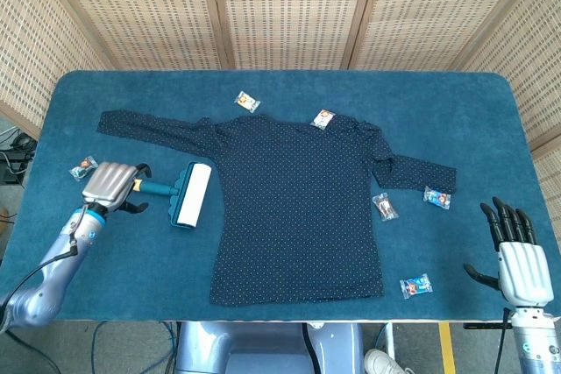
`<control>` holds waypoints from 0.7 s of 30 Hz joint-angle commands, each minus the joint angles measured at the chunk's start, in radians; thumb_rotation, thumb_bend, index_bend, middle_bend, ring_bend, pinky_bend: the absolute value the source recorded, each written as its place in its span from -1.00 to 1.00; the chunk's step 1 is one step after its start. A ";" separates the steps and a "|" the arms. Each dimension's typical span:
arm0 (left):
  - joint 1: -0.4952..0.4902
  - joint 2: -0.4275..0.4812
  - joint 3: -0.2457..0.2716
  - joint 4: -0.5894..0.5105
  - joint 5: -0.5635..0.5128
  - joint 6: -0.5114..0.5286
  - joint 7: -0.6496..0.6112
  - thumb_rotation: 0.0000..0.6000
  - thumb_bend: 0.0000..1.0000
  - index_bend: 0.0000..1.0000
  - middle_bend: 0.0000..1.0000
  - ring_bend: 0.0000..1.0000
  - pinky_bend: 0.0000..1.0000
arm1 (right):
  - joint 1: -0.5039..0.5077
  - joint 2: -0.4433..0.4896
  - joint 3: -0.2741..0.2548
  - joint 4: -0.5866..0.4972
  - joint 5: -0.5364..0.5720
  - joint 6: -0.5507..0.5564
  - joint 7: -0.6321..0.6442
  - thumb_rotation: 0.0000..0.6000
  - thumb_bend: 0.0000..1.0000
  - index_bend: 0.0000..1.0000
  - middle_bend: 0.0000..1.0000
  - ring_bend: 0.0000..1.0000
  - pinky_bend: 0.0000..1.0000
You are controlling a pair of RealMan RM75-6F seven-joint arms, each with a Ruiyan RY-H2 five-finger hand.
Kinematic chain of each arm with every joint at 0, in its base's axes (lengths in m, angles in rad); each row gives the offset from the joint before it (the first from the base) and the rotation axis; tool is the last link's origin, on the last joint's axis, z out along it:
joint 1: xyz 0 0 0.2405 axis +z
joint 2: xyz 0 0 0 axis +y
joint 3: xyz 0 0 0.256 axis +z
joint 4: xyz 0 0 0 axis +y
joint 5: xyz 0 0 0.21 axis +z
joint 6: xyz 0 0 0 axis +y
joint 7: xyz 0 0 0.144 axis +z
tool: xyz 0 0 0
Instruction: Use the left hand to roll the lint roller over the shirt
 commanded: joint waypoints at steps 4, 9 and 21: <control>-0.104 -0.056 0.033 0.110 -0.122 -0.063 0.064 1.00 -0.49 -0.31 0.81 0.63 0.46 | 0.003 -0.007 0.010 0.016 0.021 -0.008 0.002 1.00 -0.72 -0.90 -1.00 -1.00 -1.00; -0.186 -0.101 0.084 0.206 -0.207 -0.106 0.127 1.00 -0.38 -0.30 0.81 0.63 0.46 | 0.004 -0.010 0.017 0.029 0.037 -0.014 0.002 1.00 -0.72 -0.90 -1.00 -1.00 -1.00; -0.257 -0.203 0.153 0.305 -0.223 -0.097 0.145 1.00 -0.34 -0.29 0.81 0.63 0.46 | 0.006 -0.016 0.024 0.046 0.054 -0.021 0.009 1.00 -0.72 -0.90 -1.00 -1.00 -1.00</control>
